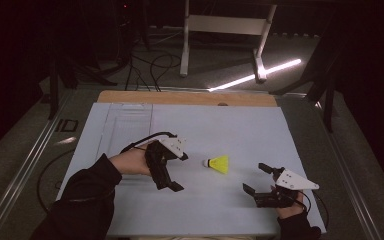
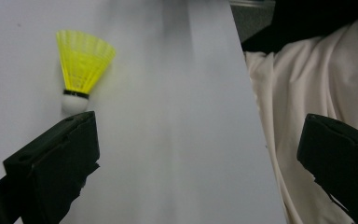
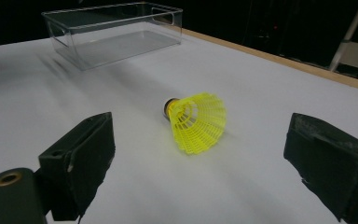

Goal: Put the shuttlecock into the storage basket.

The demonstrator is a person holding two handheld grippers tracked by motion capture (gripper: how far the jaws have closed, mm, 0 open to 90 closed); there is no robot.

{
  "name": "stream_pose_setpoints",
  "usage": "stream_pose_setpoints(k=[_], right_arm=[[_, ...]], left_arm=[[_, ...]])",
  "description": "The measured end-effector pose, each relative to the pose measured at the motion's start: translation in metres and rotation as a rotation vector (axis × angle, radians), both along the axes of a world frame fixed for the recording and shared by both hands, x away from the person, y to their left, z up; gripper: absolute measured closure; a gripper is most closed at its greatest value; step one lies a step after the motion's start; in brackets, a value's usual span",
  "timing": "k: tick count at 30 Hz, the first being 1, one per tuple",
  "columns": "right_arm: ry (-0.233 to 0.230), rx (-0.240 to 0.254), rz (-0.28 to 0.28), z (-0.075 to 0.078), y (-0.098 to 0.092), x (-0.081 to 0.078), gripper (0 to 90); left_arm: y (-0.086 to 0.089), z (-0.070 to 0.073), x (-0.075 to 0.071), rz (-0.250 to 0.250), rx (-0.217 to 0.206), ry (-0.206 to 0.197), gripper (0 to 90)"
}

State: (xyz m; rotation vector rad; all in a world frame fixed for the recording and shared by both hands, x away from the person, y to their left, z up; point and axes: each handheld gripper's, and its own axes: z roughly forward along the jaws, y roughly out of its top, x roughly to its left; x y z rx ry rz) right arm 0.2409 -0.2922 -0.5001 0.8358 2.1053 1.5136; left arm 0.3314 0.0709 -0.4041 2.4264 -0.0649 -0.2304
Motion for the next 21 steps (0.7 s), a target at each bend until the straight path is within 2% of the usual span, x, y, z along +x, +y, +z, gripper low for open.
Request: stream_pose_setpoints(k=[9, 10, 11, 13, 14, 15, 21], right_arm=[[-0.004, 0.0, 0.002, 0.001, -0.001, 0.0, 8.7], [-0.004, 0.0, 0.002, 0.001, -0.001, 0.0, 8.7], [-0.003, 0.002, 0.003, 0.001, -0.001, 0.0, 8.8], [-0.001, 0.005, 0.003, 0.001, -0.001, -0.001, 8.7], [-0.001, 0.005, 0.003, 0.001, -0.001, -0.001, 8.7], [-0.002, 0.005, 0.002, 0.001, -0.001, -0.001, 8.7], [-0.004, 0.004, 0.003, 0.001, -0.001, -0.001, 8.7]], left_arm=[[-0.013, 0.003, 0.012, 0.036, -0.103, -0.009, 0.0], [-0.013, 0.003, 0.012, 0.036, -0.103, -0.009, 0.0], [-0.015, 0.003, 0.015, 0.048, -0.133, -0.013, 0.0], [-0.017, 0.003, 0.019, 0.07, -0.163, -0.018, 0.0], [-0.017, 0.003, 0.019, 0.07, -0.163, -0.018, 0.0], [-0.018, 0.003, 0.023, 0.088, -0.189, -0.023, 0.0], [-0.022, 0.0, 0.03, 0.133, -0.221, -0.036, 0.0]])
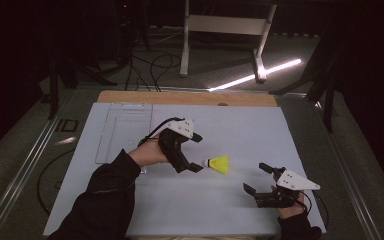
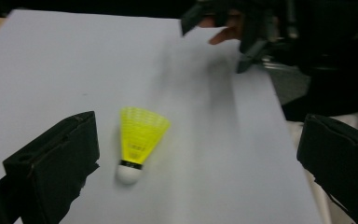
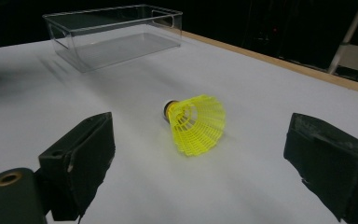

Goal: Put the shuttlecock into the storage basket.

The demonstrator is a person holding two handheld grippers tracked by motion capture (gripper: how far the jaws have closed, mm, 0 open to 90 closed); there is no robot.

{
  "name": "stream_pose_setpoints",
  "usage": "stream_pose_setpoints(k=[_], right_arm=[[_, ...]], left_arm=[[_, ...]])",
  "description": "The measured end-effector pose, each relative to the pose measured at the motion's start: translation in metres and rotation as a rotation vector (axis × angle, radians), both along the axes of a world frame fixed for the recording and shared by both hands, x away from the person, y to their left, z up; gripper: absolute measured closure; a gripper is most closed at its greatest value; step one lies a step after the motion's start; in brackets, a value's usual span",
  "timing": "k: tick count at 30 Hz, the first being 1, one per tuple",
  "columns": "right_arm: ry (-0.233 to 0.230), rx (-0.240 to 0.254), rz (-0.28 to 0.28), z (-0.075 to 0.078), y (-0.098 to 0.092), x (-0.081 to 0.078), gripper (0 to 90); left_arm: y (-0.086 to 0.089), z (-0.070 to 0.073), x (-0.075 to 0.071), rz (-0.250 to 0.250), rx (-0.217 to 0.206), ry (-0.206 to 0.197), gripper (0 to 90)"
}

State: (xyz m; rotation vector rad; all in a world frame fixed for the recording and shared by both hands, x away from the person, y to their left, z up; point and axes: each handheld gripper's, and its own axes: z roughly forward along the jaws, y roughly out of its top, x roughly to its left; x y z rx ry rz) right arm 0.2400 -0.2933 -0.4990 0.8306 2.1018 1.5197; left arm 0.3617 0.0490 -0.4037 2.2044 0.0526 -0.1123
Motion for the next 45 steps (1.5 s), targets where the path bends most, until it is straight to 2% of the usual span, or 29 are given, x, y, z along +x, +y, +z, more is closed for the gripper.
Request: stream_pose_setpoints(k=[4, 5, 6, 9, 10, 13, 14, 17, 24, 26, 27, 31, 33, 37, 38, 41, 45], right_arm=[[0.003, 0.005, -0.002, 0.0, 0.0, 0.0, 8.7], [0.002, 0.005, -0.003, 0.0, 0.0, 0.0, 8.7], [0.0, 0.005, -0.002, 0.0, 0.0, 0.0, 8.7], [-0.001, 0.001, 0.001, 0.0, 0.0, 0.0, 8.7], [0.0, 0.004, 0.0, 0.0, 0.0, 0.0, 8.7], [-0.002, 0.004, 0.001, 0.0, 0.0, 0.0, 8.7], [0.001, 0.006, 0.0, 0.0, -0.001, 0.0, 8.7], [0.002, 0.006, 0.0, 0.0, -0.001, 0.0, 8.7], [0.004, 0.006, 0.005, 0.0, 0.0, 0.0, 8.8], [0.006, 0.008, 0.006, 0.0, 0.0, 0.0, 8.8], [0.005, 0.007, 0.006, 0.0, 0.0, 0.0, 8.7], [0.004, 0.009, 0.009, 0.0, -0.001, 0.0, 8.8], [0.004, 0.007, 0.01, 0.0, -0.001, 0.0, 8.8], [0.0, 0.008, 0.011, 0.0, -0.001, -0.001, 8.7], [0.001, 0.007, 0.011, 0.0, -0.001, -0.001, 8.8], [0.002, 0.007, 0.014, 0.0, -0.001, 0.0, 8.7], [0.002, 0.009, 0.016, 0.0, -0.001, 0.0, 8.7]], left_arm=[[-0.002, -0.001, 0.002, 0.016, -0.021, -0.002, 0.0], [-0.005, -0.003, 0.004, 0.037, -0.035, -0.008, 0.0], [-0.006, -0.004, 0.004, 0.03, -0.039, -0.003, 0.0], [-0.011, -0.009, 0.008, 0.036, -0.044, 0.001, 0.0], [-0.013, -0.011, 0.008, 0.055, -0.035, -0.012, 0.0], [-0.016, -0.016, 0.009, 0.044, -0.033, -0.005, 0.0], [-0.02, -0.023, 0.012, 0.048, -0.023, 0.003, 0.0], [-0.023, -0.031, 0.014, 0.048, -0.01, 0.004, 0.0], [-0.034, -0.051, 0.02, 0.051, 0.013, 0.036, 0.0], [-0.034, -0.051, 0.02, 0.051, 0.013, 0.036, 0.0], [-0.037, -0.058, 0.022, 0.052, 0.018, 0.046, 0.0], [-0.042, -0.071, 0.024, 0.059, 0.047, 0.049, 0.0], [-0.043, -0.078, 0.025, 0.056, 0.051, 0.063, 0.0], [-0.045, -0.089, 0.029, 0.065, 0.084, 0.059, 1.1], [-0.045, -0.092, 0.029, 0.061, 0.087, 0.075, 1.2], [-0.044, -0.099, 0.032, 0.065, 0.113, 0.079, 3.6], [-0.045, -0.108, 0.034, 0.075, 0.15, 0.071, 7.9]])
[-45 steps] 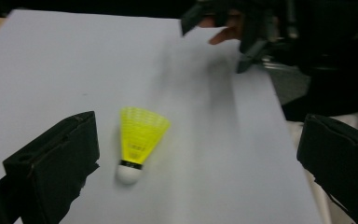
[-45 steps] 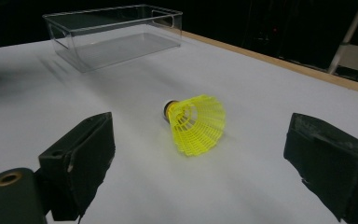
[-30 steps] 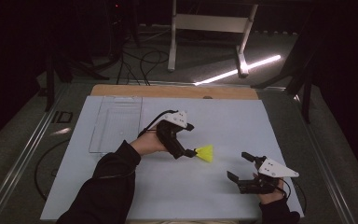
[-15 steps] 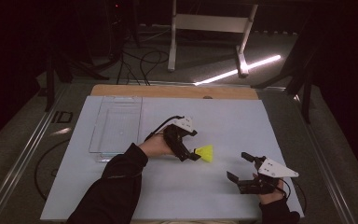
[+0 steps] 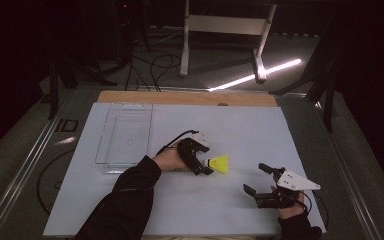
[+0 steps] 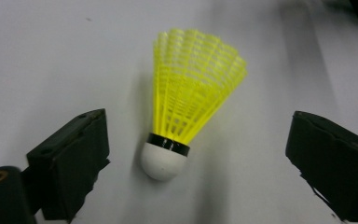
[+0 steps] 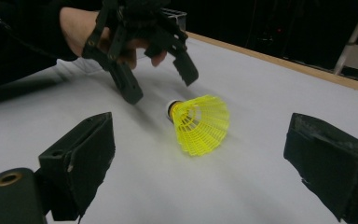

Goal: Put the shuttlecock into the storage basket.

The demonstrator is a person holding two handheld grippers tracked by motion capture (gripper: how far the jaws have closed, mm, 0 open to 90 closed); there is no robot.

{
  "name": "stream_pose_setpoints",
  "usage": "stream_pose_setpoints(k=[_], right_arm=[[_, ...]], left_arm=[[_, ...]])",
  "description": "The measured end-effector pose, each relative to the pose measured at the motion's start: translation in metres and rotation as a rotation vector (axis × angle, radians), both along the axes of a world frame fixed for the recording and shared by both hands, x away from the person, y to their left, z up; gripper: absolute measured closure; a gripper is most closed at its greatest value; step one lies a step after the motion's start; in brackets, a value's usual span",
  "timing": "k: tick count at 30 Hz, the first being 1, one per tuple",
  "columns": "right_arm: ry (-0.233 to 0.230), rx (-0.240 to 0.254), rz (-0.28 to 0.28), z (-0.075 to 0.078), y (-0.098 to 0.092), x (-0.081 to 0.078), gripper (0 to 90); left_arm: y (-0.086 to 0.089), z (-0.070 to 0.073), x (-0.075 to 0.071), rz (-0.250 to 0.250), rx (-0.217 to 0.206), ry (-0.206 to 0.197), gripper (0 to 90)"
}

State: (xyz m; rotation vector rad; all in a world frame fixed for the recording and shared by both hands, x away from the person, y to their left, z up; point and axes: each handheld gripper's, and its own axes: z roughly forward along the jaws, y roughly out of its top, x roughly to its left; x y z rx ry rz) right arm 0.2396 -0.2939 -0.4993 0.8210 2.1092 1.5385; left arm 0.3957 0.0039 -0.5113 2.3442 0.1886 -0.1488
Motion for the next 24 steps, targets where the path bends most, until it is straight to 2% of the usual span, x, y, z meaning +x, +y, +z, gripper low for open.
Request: stream_pose_setpoints(k=[5, 7, 8, 13, 19, 24], right_arm=[[0.001, 0.0, 0.001, 0.0, 0.0, 0.0, 8.8], [0.001, 0.0, 0.001, 0.0, 0.0, 0.0, 8.8], [0.001, 0.001, 0.0, 0.0, 0.0, 0.0, 8.8], [0.002, 0.002, -0.001, 0.0, 0.0, 0.0, 8.8], [0.001, 0.002, 0.0, 0.0, 0.0, 0.0, 8.7], [0.001, 0.0, 0.0, 0.0, 0.0, 0.0, 8.8]], left_arm=[[-0.002, -0.008, 0.001, 0.001, 0.032, -0.007, 17.6], [-0.001, -0.01, 0.001, -0.01, 0.022, -0.009, 23.0], [-0.001, -0.011, 0.001, -0.007, 0.036, -0.023, 26.2], [-0.003, -0.015, 0.002, -0.006, 0.065, -0.028, 35.5], [-0.005, -0.017, 0.002, -0.013, 0.083, -0.037, 52.1], [-0.006, -0.016, 0.004, -0.015, 0.095, -0.026, 60.9]])
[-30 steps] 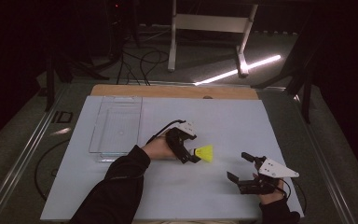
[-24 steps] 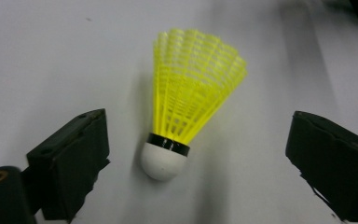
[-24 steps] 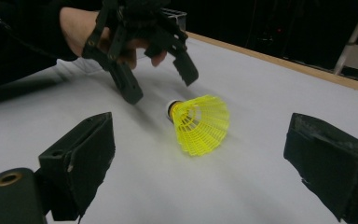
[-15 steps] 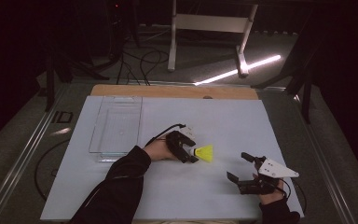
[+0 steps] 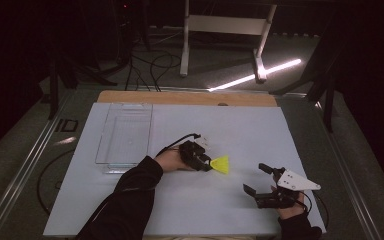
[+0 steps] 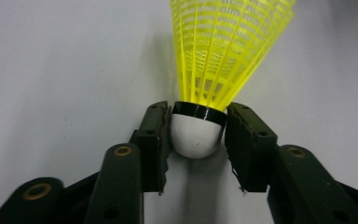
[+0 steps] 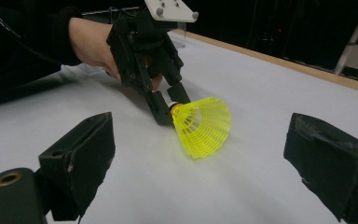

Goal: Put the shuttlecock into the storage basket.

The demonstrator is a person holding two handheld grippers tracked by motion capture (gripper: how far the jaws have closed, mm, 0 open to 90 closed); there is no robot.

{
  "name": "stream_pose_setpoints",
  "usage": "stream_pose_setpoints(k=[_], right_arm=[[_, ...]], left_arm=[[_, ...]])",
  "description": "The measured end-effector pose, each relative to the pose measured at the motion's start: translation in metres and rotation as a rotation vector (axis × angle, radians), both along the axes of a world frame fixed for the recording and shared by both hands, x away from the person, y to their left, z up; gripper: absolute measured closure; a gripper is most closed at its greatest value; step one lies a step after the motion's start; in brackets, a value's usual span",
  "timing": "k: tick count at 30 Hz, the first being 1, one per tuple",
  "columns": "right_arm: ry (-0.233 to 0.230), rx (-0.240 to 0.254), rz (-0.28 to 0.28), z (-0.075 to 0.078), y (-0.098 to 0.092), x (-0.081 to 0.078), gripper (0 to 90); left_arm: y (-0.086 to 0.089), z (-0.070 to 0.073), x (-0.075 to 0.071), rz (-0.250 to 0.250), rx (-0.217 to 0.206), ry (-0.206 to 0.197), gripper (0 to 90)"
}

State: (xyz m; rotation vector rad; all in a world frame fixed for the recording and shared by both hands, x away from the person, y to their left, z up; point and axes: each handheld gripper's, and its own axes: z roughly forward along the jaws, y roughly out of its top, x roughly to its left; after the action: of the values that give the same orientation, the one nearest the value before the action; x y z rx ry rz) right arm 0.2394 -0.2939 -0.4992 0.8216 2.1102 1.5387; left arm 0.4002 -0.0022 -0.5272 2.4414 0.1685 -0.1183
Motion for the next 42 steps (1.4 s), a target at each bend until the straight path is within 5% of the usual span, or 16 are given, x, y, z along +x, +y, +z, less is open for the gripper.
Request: stream_pose_setpoints(k=[16, 42], right_arm=[[-0.006, -0.001, -0.004, 0.0, -0.001, 0.0, 8.8], [-0.005, -0.001, -0.012, 0.001, -0.001, 0.0, 8.8]], left_arm=[[-0.001, 0.009, -0.002, 0.01, 0.009, 0.003, 64.6], [0.012, 0.063, -0.016, 0.081, 0.019, -0.063, 65.4]])
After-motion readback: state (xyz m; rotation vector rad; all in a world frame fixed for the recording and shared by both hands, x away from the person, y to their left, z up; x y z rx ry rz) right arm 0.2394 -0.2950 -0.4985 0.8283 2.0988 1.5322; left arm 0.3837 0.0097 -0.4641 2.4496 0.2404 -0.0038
